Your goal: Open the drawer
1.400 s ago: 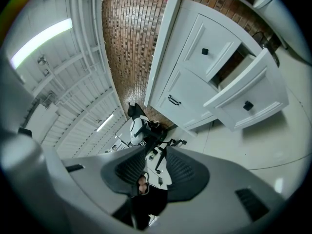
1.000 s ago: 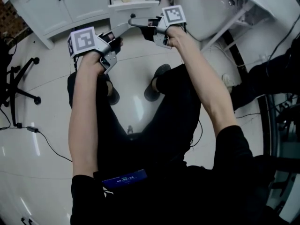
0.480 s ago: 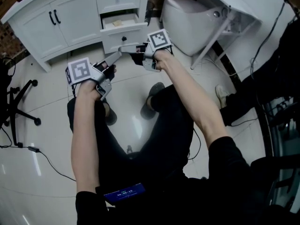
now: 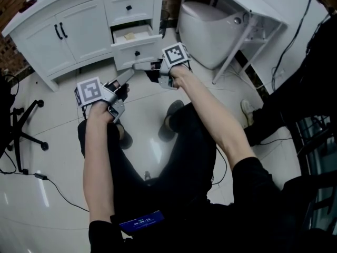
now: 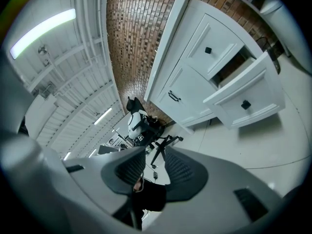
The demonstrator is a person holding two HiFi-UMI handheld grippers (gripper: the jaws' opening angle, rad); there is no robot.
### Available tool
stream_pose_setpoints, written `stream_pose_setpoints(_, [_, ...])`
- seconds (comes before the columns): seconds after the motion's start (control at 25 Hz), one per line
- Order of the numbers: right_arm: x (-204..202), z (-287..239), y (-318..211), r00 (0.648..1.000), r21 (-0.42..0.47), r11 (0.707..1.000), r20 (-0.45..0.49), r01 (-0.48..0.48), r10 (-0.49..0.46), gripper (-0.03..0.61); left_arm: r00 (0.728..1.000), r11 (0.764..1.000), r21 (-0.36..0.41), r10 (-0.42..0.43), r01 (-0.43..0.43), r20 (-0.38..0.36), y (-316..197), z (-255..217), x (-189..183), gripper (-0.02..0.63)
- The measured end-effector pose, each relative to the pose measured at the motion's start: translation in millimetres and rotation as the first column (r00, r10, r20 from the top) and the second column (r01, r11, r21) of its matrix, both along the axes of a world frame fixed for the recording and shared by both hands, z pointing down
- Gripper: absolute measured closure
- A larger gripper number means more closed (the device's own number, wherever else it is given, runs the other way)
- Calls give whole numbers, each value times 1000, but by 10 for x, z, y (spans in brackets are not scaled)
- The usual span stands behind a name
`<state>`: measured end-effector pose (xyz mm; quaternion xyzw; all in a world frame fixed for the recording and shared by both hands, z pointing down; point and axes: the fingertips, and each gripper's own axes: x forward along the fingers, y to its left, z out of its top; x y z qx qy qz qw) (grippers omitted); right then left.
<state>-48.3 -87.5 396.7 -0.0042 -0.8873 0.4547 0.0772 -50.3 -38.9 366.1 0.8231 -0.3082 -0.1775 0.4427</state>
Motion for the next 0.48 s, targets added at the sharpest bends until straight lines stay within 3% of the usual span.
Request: stream_pose_setpoints(0.48, [-13,-34,-44,1000,-2,1000,13,7,-7,443,1000,1000,-6,6,-6,-5,-57,-15,6,508])
